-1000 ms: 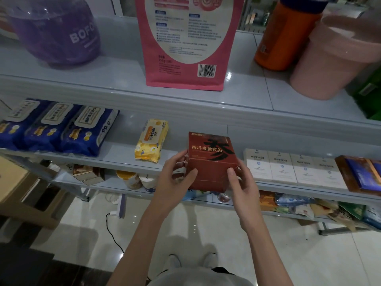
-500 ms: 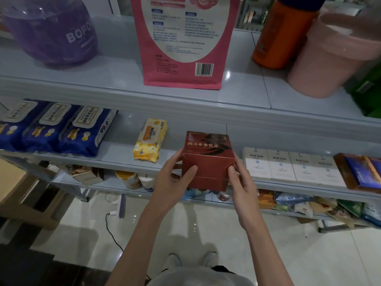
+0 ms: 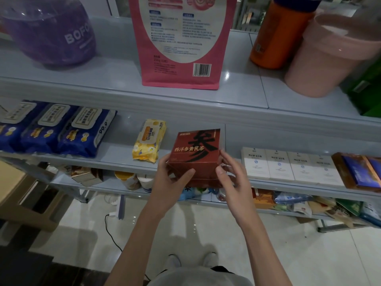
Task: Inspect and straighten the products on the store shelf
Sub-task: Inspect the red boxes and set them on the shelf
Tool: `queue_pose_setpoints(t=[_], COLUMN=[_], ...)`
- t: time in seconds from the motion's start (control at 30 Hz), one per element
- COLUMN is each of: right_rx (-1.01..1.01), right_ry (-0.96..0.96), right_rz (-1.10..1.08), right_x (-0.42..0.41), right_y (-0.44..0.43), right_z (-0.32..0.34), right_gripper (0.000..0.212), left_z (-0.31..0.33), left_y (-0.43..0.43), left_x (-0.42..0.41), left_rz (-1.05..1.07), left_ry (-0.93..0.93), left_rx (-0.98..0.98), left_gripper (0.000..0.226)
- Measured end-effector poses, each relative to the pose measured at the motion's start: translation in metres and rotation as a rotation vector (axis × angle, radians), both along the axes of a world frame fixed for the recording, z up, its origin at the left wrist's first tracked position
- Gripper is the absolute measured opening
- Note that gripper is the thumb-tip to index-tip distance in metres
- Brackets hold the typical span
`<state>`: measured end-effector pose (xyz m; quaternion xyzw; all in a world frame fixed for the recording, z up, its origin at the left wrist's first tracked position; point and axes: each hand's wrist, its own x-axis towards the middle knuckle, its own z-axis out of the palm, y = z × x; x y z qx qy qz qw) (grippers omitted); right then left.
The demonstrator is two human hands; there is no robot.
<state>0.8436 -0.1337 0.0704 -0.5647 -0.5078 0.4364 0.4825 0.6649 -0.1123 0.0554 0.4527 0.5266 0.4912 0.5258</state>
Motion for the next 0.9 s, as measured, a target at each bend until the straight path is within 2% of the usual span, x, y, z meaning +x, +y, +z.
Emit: queue_pose_setpoints(t=[0.07, 0.17, 0.3, 0.33, 0.43, 0.53, 0.63, 0.7, 0.8, 0.9], right_rx=[-0.041, -0.083, -0.118, -0.117, -0.115, -0.113, -0.110, -0.120, -0.124, -0.114], right_ry=[0.063, 0.167, 0.272, 0.290, 0.325, 0.326, 0.314, 0.285, 0.159, 0.080], right_rz=[-0.042, -0.149, -0.210, -0.220, -0.230, -0.218, -0.237, -0.244, -0.198, -0.149], right_x=[-0.001, -0.001, 0.001, 0.002, 0.004, 0.005, 0.005, 0.005, 0.006, 0.007], right_y=[-0.001, 0.000, 0.001, 0.001, -0.001, -0.001, -0.001, -0.002, -0.002, -0.001], right_z=[0.000, 0.000, -0.004, -0.005, -0.007, -0.009, -0.009, -0.009, -0.004, 0.000], right_gripper=[0.045, 0.034, 0.023, 0.023, 0.022, 0.022, 0.023, 0.026, 0.044, 0.041], left_z=[0.004, 0.005, 0.005, 0.007, 0.016, 0.015, 0.009, 0.006, 0.007, 0.009], left_y=[-0.001, -0.002, 0.001, 0.001, 0.000, 0.001, -0.001, 0.000, 0.002, 0.001], left_x=[0.000, -0.005, -0.005, -0.003, 0.002, 0.001, 0.001, -0.001, -0.004, -0.005], left_rz=[-0.016, -0.029, -0.006, 0.005, 0.010, -0.021, 0.021, 0.059, 0.052, 0.015], left_ry=[-0.010, 0.012, 0.168, 0.170, 0.055, -0.036, -0.149, -0.228, -0.212, -0.145], left_rx=[0.035, 0.081, 0.126, 0.096, -0.122, -0.206, -0.231, -0.245, -0.194, -0.131], left_gripper=[0.060, 0.036, 0.030, 0.035, 0.073, 0.055, 0.057, 0.048, 0.042, 0.044])
